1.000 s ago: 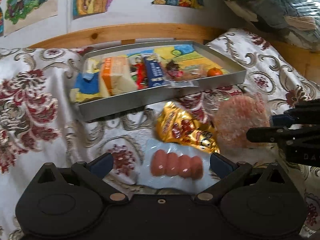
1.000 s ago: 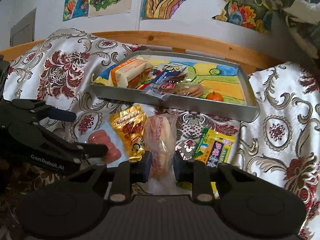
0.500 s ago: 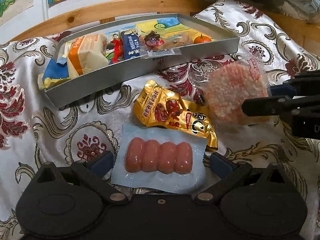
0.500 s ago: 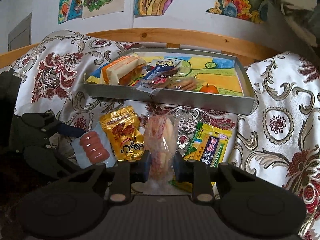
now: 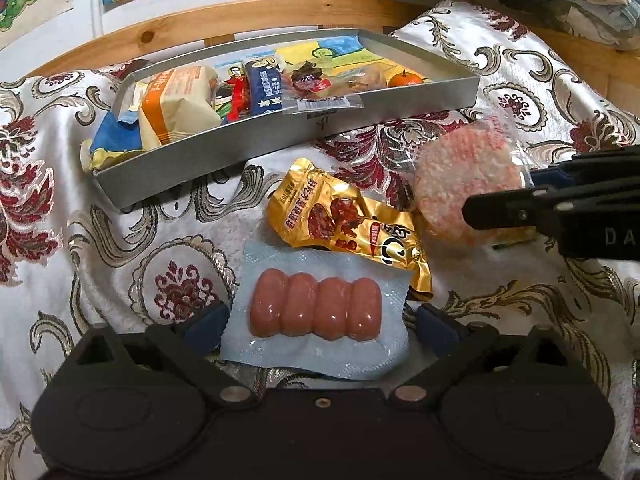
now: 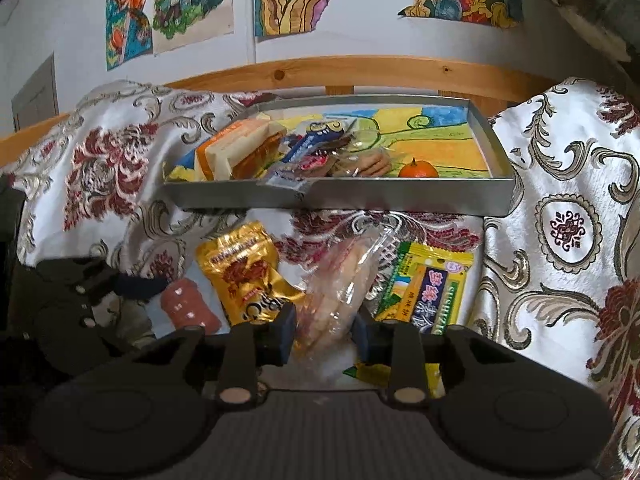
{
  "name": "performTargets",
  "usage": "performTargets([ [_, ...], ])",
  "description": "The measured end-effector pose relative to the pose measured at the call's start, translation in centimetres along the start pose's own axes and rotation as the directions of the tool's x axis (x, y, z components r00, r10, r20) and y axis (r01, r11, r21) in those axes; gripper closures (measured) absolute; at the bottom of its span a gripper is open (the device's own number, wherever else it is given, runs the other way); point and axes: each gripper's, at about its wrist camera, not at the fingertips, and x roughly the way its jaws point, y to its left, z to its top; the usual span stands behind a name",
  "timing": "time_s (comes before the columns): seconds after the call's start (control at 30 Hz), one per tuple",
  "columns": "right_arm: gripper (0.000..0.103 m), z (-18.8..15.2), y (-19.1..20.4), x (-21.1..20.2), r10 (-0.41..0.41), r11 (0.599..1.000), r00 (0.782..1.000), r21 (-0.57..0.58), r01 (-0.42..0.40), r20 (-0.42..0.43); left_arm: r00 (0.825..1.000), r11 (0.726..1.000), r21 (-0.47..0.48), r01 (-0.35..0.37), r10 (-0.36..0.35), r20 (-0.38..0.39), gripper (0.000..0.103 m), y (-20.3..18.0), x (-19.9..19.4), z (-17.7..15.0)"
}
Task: Organize snacks
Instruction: 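Grasp the sausage pack with the left tool while the right tool lifts the wafer cake toward the tray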
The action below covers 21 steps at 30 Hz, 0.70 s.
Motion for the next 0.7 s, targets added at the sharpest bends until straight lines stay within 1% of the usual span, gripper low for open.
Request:
performTargets([
  [0.07, 0.074, 0.1, 0.2, -0.2, 0.003, 1.0, 1.0, -0.005, -0.003, 0.004, 1.0, 1.0, -0.003, 0.0, 0.0, 0.003, 0.011, -0.1, -0.2, -0.1],
  [0.13, 0.076, 0.1, 0.4, -0.3, 0.006, 1.0, 1.0, -0.012, -0.006, 0.007, 1.0, 1.0, -0.012, 0.002, -0.002, 0.0, 0.011, 0.0, -0.3, -0.1],
  [0.27, 0.077, 0.2, 0.7, -0.5, 0.0, 1.0, 1.0, -0.016, 0.0, 0.009, 1.0, 0.999, -0.034, 0.014, -0.015, -0.009, 0.011, 0.2, -0.4, 0.0],
  [0.53, 0.076, 0.0, 0.4, 0.2, -0.016, 1.0, 1.0, 0.011, 0.016, 0.0, 0.999, 1.0, -0.018, 0.026, -0.026, -0.023, 0.007, 0.3, 0.4, 0.1],
  [0.63, 0.076, -0.1, 0.4, 0.5, -0.016, 1.0, 1.0, 0.011, 0.016, 0.003, 1.0, 1.0, -0.022, 0.021, -0.022, -0.021, 0.01, 0.3, 0.4, 0.1],
  [0.7, 0.078, -0.2, 0.6, 0.6, -0.027, 1.0, 1.0, 0.001, 0.027, 0.009, 1.0, 1.0, -0.021, 0.01, -0.011, -0.028, 0.013, 0.2, 0.3, 0.2],
])
